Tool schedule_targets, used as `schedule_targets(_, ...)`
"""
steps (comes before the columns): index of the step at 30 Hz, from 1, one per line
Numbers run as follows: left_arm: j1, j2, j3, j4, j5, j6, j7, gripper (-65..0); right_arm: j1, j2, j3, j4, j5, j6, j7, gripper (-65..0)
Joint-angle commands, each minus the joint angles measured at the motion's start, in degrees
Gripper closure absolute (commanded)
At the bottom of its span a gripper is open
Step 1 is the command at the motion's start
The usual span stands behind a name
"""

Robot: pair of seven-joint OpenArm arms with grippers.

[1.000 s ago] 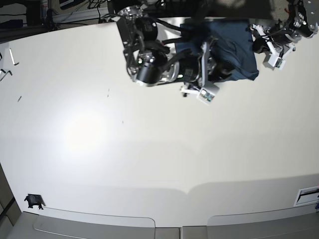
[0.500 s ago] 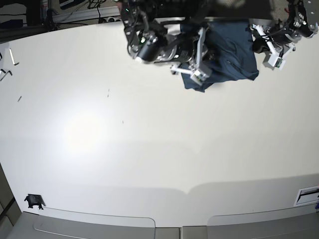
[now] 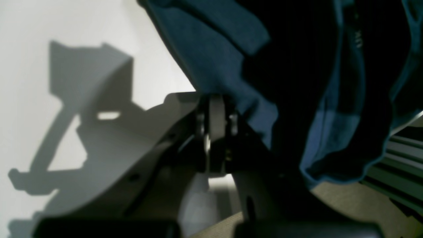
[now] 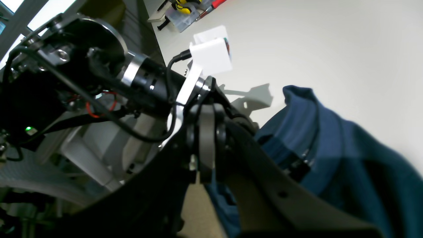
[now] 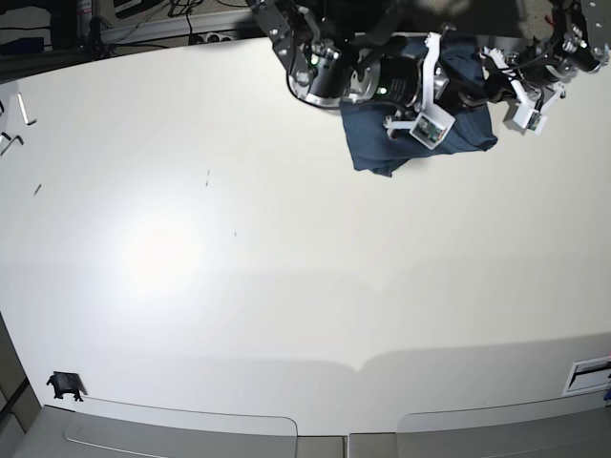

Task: Fold the T-shirt properly
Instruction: 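Lay the folded end onto the shirt and open the right gripper, then grasp the collar end with the left gripper and lift it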

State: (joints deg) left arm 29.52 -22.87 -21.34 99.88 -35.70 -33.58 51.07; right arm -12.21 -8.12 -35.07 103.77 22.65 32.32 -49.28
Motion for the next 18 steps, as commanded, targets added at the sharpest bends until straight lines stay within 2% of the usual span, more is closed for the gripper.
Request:
schedule_targets(1, 0.15, -0.83, -0.37, 0.94, -0.22, -0.22, -1.79, 0.0, 1.14, -0.88, -0.15, 0.98, 0.52, 0.48, 1.05, 0.0)
schedule_targets(7, -0.17, -0.96, -3.06, 1.11, -0.22, -0.2, -4.94, 0.0, 6.08, -0.88, -0.04, 1.01, -9.53, -0.33, -1.6, 0.0)
schedule_targets(10, -0.15, -0.96, -6.93, 1.7, -3.67, -0.2, -4.87, 0.0, 8.15, -0.88, 1.33, 1.01, -14.6, -1.16, -2.54, 0.0)
schedule_targets(15, -0.13, -0.94, -14.43, 2.78, -13.75, -0.55, -2.93, 0.0, 10.49, -0.88, 8.0, 0.98, -16.11, -1.64, -2.58, 0.0)
schedule_targets(18, -0.13, -0.96, -15.96, 3.37, -22.88, -6.19, 3.3, 0.0, 11.34, -0.88, 13.99, 0.85, -16.09, -1.68, -2.56, 0.0)
